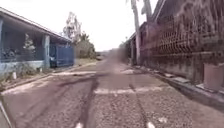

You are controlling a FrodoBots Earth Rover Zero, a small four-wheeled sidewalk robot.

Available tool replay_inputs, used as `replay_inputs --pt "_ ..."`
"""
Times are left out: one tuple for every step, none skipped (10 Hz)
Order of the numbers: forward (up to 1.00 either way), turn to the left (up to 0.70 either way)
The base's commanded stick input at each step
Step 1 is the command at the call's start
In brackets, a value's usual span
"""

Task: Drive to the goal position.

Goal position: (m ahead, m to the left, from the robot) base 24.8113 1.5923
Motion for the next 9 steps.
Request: replay_inputs --pt "0.70 0.01" --pt "0.70 0.01" --pt "0.70 0.01" --pt "0.70 0.01" --pt "0.70 0.01" --pt "0.70 0.01" --pt "0.70 0.01" --pt "0.70 0.01" --pt "0.70 0.01"
